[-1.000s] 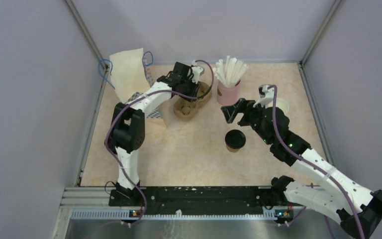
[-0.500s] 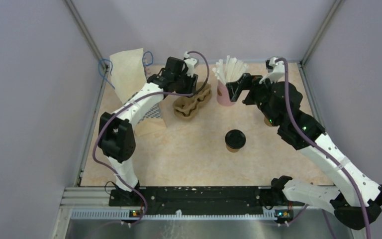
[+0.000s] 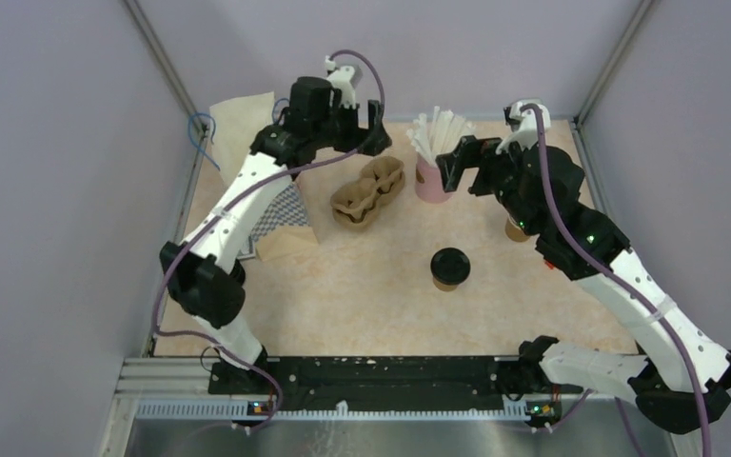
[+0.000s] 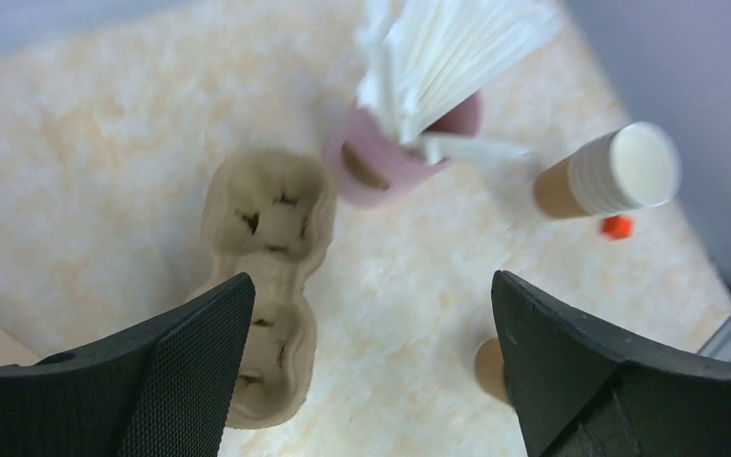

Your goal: Pack the takeout coffee

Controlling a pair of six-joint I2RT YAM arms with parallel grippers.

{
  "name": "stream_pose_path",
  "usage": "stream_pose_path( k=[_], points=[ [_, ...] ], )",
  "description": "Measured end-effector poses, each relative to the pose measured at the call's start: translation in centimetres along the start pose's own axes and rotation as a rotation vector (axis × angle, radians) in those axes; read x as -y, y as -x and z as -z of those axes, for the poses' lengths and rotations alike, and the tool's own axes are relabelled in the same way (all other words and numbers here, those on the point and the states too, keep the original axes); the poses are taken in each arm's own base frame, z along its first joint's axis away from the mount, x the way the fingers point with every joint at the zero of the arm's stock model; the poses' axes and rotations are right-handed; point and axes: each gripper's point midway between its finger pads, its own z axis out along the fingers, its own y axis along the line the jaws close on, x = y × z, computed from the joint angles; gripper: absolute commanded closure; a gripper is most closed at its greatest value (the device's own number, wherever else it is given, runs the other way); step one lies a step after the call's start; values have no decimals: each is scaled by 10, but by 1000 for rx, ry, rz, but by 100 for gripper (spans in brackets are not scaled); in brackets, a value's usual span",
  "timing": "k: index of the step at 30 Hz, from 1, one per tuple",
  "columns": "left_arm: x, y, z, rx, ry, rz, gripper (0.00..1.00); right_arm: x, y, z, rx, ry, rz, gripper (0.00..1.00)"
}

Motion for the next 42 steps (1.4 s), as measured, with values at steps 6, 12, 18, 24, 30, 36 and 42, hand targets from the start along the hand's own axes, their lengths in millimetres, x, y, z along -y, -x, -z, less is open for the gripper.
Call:
stream_pose_path(
  k=[6, 12, 18, 24, 30, 36, 42],
  points=[
    [52, 85, 91, 318, -124, -35, 1, 8, 9, 9, 23, -31, 17, 1],
    [74, 121, 159, 501, -150, -86, 1, 3, 32, 19, 68, -5, -11, 1],
    [63, 120, 165, 497, -93, -93, 1, -9, 43, 21, 78, 42, -55, 1],
    [28, 109, 113, 397, -2, 60, 5, -10, 51, 19, 90, 33, -74, 1],
    [4, 71, 51, 258, 78, 306, 1, -5, 55, 30, 103, 25, -69, 1],
    [-24, 29, -9, 171, 239, 532, 1, 8, 50, 40, 79, -27, -78, 1],
    [-35, 21, -25, 148, 307, 658, 16, 13, 36, 41, 24, -62, -121, 1]
  ],
)
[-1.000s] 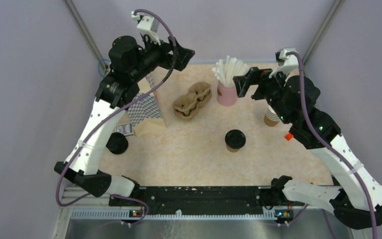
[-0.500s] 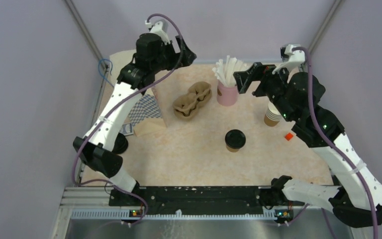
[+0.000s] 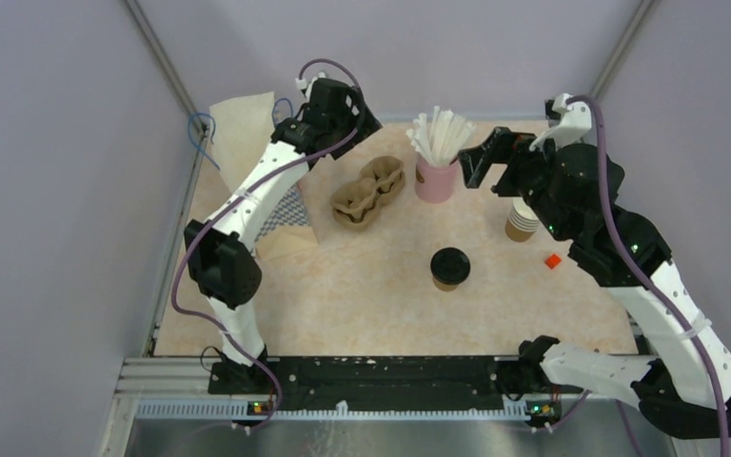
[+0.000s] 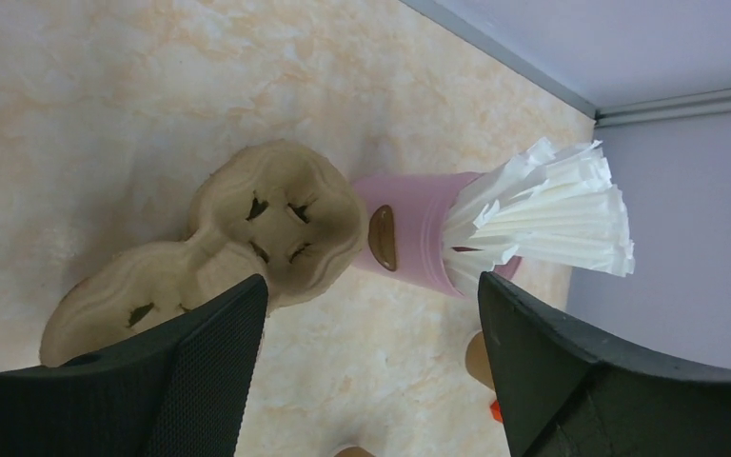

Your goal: Pack the takeout coffee

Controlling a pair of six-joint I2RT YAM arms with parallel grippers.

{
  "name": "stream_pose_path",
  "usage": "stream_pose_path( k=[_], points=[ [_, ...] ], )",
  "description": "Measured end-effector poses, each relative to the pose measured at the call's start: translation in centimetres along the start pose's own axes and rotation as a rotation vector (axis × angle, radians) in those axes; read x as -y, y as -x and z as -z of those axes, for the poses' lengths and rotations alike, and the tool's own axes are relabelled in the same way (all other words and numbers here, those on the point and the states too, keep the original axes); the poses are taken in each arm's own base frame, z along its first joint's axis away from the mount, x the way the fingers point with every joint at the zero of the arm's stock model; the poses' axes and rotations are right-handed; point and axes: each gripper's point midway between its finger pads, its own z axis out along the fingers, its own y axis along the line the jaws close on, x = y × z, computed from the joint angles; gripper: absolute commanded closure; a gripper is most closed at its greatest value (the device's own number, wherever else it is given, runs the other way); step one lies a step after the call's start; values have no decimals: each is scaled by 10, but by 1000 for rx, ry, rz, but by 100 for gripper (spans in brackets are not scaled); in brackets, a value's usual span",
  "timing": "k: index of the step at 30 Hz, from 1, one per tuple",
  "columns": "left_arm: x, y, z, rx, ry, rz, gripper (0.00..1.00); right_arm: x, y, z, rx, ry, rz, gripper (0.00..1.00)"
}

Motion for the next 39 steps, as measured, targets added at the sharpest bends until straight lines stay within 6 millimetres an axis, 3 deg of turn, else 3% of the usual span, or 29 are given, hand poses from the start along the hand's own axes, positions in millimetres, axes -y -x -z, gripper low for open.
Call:
stream_pose_path(
  k=[4, 8, 12, 19, 27, 34, 39],
  points=[
    [-6, -4, -3, -18, -2, -123, 19, -2, -3, -4, -26, -7, 8, 1],
    [-13, -19, -9, -101, -63, -403, 20, -9, -3, -8, -31, 30, 47, 1],
    [-30, -34, -13, -212, -122, -599, 37, -19, 1, -11, -19, 80, 80, 1],
    [-75, -24, -25, -326, -202, -705, 33, -21, 4, -10, -8, 102, 106, 1],
    [-66, -42, -35, -383, -379, -790, 39, -21, 3, -10, -10, 107, 129, 1],
    [-84, -65, -59, -457, -400, -790, 40, -24, -1, -17, -26, 116, 176, 1],
    [-88, -70, -64, -476, -402, -789, 46, -25, -4, -20, -37, 121, 200, 1]
  ],
)
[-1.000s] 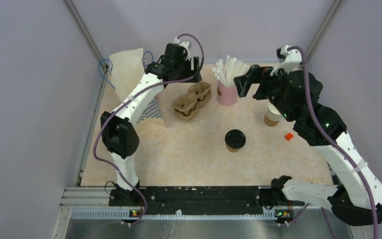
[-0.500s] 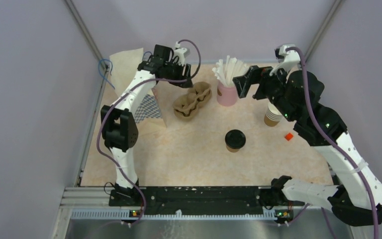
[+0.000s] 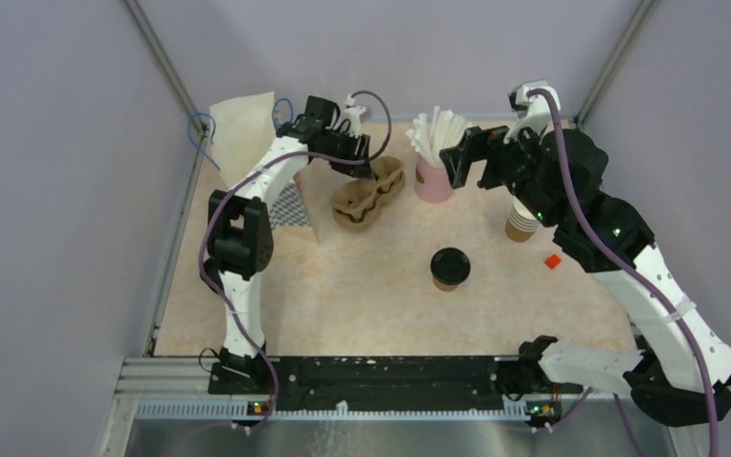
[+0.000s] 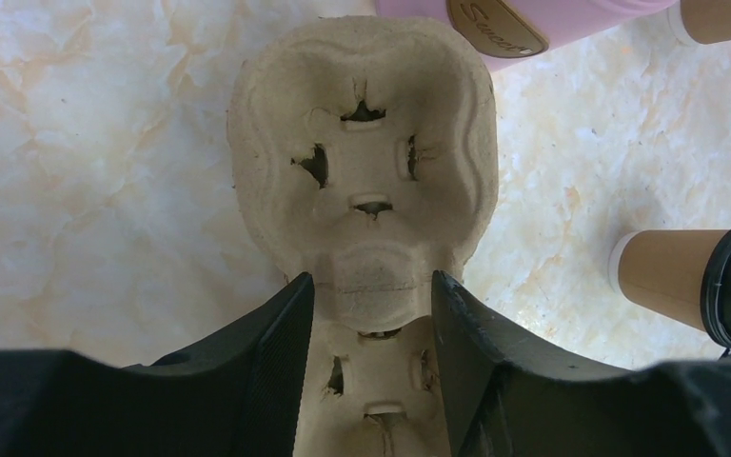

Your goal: Pack the takeout coffee

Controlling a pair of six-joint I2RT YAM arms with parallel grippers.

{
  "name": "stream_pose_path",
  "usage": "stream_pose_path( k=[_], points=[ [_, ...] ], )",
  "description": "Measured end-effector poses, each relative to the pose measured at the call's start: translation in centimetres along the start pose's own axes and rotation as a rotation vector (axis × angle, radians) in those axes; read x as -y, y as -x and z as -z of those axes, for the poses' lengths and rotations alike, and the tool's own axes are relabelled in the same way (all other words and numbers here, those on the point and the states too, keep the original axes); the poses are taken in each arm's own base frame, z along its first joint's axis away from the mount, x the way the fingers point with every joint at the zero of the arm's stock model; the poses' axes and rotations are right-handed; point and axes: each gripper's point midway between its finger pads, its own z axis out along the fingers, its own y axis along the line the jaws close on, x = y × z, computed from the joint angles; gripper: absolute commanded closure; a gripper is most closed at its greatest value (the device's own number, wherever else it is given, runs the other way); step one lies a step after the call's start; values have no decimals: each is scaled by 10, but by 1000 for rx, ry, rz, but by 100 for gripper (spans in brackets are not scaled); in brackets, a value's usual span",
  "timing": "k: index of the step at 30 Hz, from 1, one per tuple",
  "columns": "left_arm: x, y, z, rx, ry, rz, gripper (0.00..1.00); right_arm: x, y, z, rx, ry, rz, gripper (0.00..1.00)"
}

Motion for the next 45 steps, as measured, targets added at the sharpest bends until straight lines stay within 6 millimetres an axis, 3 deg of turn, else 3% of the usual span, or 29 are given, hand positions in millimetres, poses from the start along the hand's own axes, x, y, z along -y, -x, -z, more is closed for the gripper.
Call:
stream_pose_path(
  k=[24, 29, 45],
  points=[
    [1, -12, -13, -22, -47, 13, 45, 2, 2, 0, 2, -2, 32, 1],
    [-2, -24, -19, -47, -48, 26, 50, 1, 2, 0, 2, -2, 31, 1],
    [-1, -23, -19, -41, -55, 27, 66, 1, 4, 1, 6, 2, 26, 1]
  ],
)
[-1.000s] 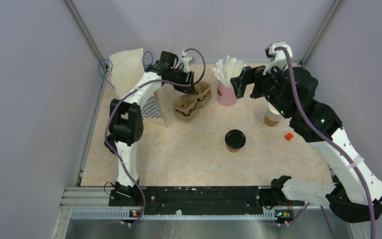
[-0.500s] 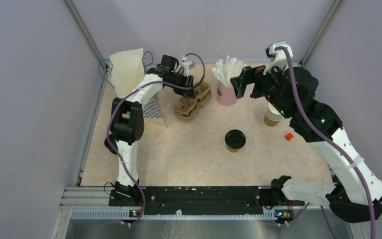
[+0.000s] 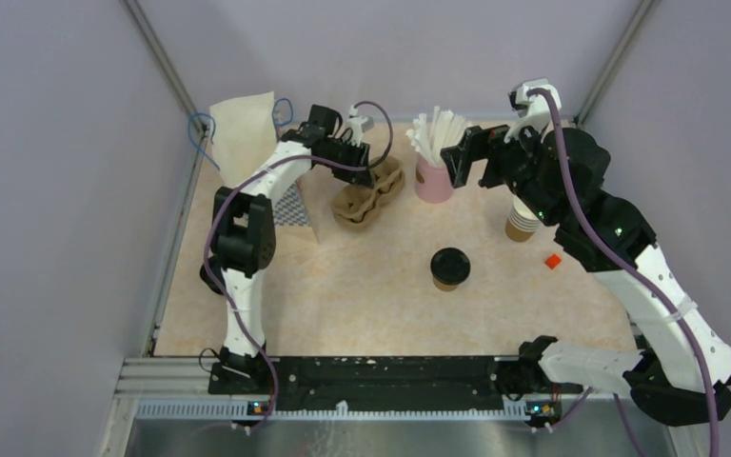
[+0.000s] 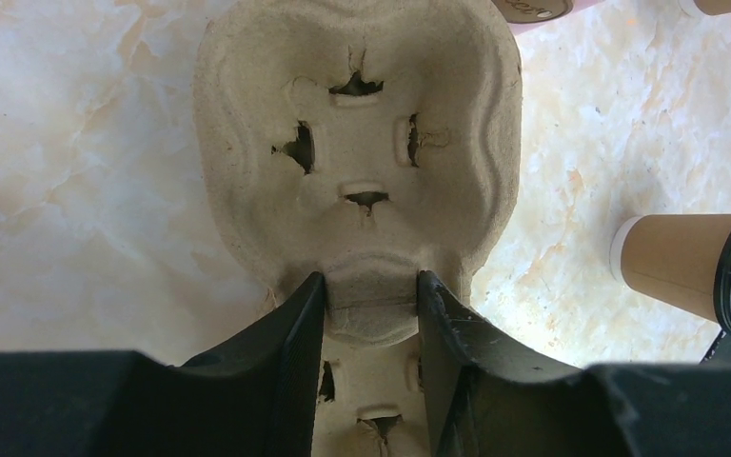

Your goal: Pack the takeout coffee

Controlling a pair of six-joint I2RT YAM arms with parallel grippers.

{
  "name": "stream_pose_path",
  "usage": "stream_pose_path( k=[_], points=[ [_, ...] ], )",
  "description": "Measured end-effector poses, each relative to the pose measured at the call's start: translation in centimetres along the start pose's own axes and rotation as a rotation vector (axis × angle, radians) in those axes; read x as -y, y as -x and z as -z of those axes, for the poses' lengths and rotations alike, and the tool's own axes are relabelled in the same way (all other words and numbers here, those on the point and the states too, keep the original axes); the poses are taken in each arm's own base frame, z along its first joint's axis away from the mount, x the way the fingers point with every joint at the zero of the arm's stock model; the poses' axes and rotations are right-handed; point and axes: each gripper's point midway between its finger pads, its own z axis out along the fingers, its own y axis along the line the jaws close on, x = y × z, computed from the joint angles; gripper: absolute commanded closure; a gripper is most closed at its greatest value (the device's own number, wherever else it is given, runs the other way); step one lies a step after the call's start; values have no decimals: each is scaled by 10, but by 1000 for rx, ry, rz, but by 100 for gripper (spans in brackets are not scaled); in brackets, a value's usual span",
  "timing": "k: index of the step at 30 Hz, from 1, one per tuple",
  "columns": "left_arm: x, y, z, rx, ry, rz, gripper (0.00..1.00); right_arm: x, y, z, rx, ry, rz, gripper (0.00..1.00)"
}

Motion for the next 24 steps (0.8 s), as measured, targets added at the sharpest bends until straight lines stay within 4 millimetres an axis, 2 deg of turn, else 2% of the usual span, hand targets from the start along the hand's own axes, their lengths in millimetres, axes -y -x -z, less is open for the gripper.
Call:
stream_pose_path(
  k=[6, 10, 18, 24],
  points=[
    [2, 3, 1, 5, 13, -5, 69, 0, 0, 0, 0, 1, -1, 1],
    [8, 14, 8, 29, 17, -10, 69, -1, 0, 0, 0, 2, -7, 1],
    [29, 50, 38, 132, 19, -45, 69, -1, 0, 0, 0, 5, -11, 2],
    [51, 79, 69, 223, 21, -51, 70, -2, 1, 1, 6, 10, -29, 2]
  ],
)
